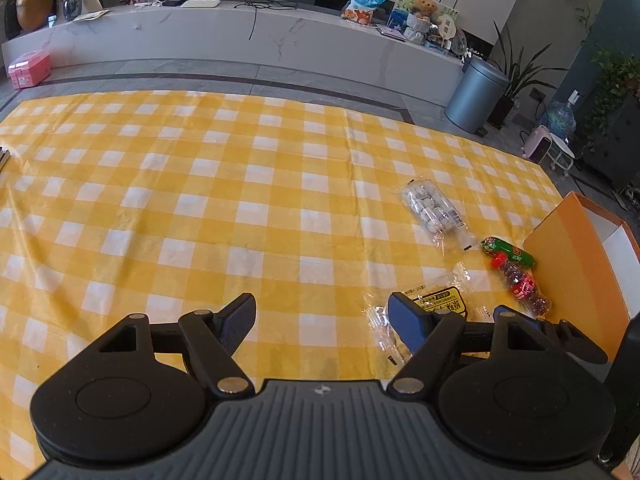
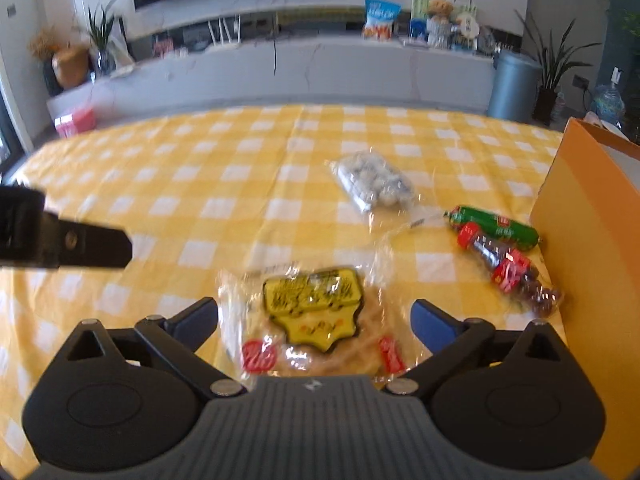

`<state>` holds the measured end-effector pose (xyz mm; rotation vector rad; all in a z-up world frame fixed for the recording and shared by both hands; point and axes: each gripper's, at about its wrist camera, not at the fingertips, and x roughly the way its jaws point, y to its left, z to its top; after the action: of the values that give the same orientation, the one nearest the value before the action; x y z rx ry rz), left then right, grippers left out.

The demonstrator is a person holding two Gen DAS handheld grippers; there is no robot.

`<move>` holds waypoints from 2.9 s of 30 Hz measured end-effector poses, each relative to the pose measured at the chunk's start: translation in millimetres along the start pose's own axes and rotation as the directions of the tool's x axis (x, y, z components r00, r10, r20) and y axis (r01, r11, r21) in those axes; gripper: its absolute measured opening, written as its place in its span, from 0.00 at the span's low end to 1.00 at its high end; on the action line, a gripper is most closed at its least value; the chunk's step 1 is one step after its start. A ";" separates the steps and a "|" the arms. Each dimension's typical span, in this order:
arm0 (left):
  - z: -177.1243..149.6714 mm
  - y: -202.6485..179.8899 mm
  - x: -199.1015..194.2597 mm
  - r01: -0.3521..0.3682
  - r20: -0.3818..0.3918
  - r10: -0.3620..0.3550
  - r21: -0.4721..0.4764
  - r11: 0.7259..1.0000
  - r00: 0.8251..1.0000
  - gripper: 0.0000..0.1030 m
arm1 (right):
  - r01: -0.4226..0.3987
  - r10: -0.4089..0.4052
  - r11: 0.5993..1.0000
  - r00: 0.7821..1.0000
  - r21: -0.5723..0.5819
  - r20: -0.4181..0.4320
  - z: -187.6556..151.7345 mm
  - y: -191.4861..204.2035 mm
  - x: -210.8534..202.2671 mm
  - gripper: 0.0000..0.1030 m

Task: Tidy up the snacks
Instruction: 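Grasp the yellow-labelled waffle bag with the right gripper, then grasp the cola bottle of chocolate balls with the left gripper while the right gripper holds the waffle bag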

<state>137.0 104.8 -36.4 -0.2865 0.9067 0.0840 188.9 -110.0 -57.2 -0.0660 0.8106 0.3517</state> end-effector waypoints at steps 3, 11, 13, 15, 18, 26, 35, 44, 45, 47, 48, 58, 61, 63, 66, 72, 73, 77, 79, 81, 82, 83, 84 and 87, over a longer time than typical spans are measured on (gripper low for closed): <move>-0.7 -1.7 2.1 -0.012 -0.008 0.012 0.009 1.000 1.000 0.86 | -0.021 0.020 0.999 0.999 -0.029 -0.047 -1.4 -0.5 15.0 0.97; -0.7 -1.3 -1.6 -0.005 0.016 0.005 -0.008 1.000 1.000 0.86 | 0.034 -0.041 0.986 0.998 -0.166 -0.040 -7.3 17.5 32.0 0.97; -0.6 -1.0 -2.2 -0.005 0.019 0.005 -0.015 1.000 1.000 0.86 | 0.047 -0.053 0.983 0.998 -0.176 -0.026 -7.0 16.7 34.7 0.97; -0.6 -1.0 -3.2 -0.006 0.024 0.007 -0.022 1.000 1.000 0.86 | 0.059 -0.062 0.990 0.998 -0.130 -0.019 -5.1 11.3 37.4 0.97; 0.0 -2.2 -3.4 -0.011 0.025 0.012 -0.023 1.000 1.000 0.86 | 0.056 -0.056 0.996 0.998 -0.071 -0.004 -6.1 2.4 41.5 0.97; -4.4 -12.5 -6.1 -0.033 0.025 0.033 0.010 0.999 0.999 0.86 | 0.026 -0.027 0.997 1.000 -0.077 -0.012 -3.8 -1.5 45.3 0.97; -9.8 -24.6 -9.7 -0.048 0.033 0.047 0.048 0.998 0.998 0.86 | 0.029 -0.034 0.993 0.999 -0.117 -0.041 -7.9 5.0 31.0 0.80; -11.0 -13.1 -3.4 -0.078 0.022 0.078 0.017 0.997 0.997 0.86 | 0.205 -0.177 0.908 0.978 -0.365 0.109 -20.1 35.2 23.7 0.97; -10.7 -11.9 -4.4 -0.077 0.023 0.077 0.014 0.997 0.997 0.86 | 0.206 -0.174 0.909 0.978 -0.364 0.117 -20.7 35.0 23.8 0.97; -10.2 -10.4 -6.0 -0.076 0.025 0.076 0.008 0.997 0.997 0.86 | 0.175 -0.156 0.943 0.984 -0.284 0.087 -16.9 24.3 25.3 0.97; -9.9 -10.3 -6.6 -0.074 0.025 0.074 0.006 0.997 0.997 0.86 | 0.145 -0.137 0.966 0.989 -0.216 0.051 -13.8 14.9 27.1 0.97; -12.0 -19.9 -8.6 -0.055 0.022 0.055 0.023 0.998 0.998 0.86 | 0.062 -0.063 0.998 0.998 -0.031 -0.011 -12.7 -18.2 35.6 0.97; -12.5 -23.5 -11.4 -0.049 0.027 0.048 0.033 0.998 0.998 0.86 | 0.059 -0.061 0.998 0.998 -0.036 -0.029 -10.7 -17.8 35.8 0.97; -12.4 -25.1 -13.3 -0.042 0.033 0.041 0.039 0.998 0.999 0.86 | 0.069 -0.069 0.997 0.997 -0.036 -0.025 -9.0 -18.1 34.4 0.91; -13.4 -26.8 -12.5 -0.039 0.031 0.037 0.045 0.998 0.999 0.86 | 0.085 -0.086 0.995 0.996 -0.054 -0.020 -7.7 -15.5 30.9 0.85; -12.1 -28.7 -13.5 -0.040 0.039 0.039 0.041 0.998 0.998 0.86 | 0.110 -0.113 0.990 0.993 -0.086 -0.036 -8.2 -14.1 21.3 0.77; -12.1 -28.8 -13.9 -0.035 0.040 0.034 0.039 0.999 0.999 0.86 | 0.119 -0.123 0.988 0.992 -0.095 -0.039 -8.7 -14.2 19.1 0.76; -12.4 -33.9 -12.2 -0.027 0.037 0.025 0.050 0.998 0.999 0.86 | 0.175 -0.184 0.973 0.981 -0.148 -0.055 -15.0 -17.3 8.2 0.74; -13.8 -39.4 -11.4 -0.027 0.042 0.024 0.071 0.997 0.999 0.86 | 0.187 -0.199 0.972 0.977 -0.145 -0.075 -18.2 -24.1 1.5 0.74; -15.6 -45.1 -10.4 -0.027 0.041 0.023 0.093 0.995 0.999 0.86 | 0.186 -0.198 0.975 0.975 -0.121 -0.100 -20.8 -33.5 -5.4 0.74; -16.7 -47.9 -9.4 -0.026 0.038 0.023 0.100 0.995 0.999 0.86 | 0.178 -0.189 0.979 0.976 -0.094 -0.111 -22.6 -39.4 -9.9 0.74; -17.6 -50.5 -8.1 -0.026 0.034 0.022 0.105 0.994 0.999 0.86 | 0.163 -0.170 0.985 0.978 -0.061 -0.119 -24.3 -44.9 -14.4 0.74; -18.4 -52.9 -6.8 -0.024 0.031 0.021 0.111 0.994 0.999 0.86 | 0.140 -0.142 0.990 0.982 -0.027 -0.125 -25.1 -50.5 -18.4 0.74; -19.8 -60.5 -3.2 -0.020 0.021 0.018 0.128 0.992 1.000 0.86 | 0.085 -0.078 0.995 0.989 0.052 -0.126 -27.5 -61.6 -29.8 0.74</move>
<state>131.5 41.4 -32.7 -0.1575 0.8910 0.0461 171.3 -181.6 -59.5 -0.0673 0.9375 0.2488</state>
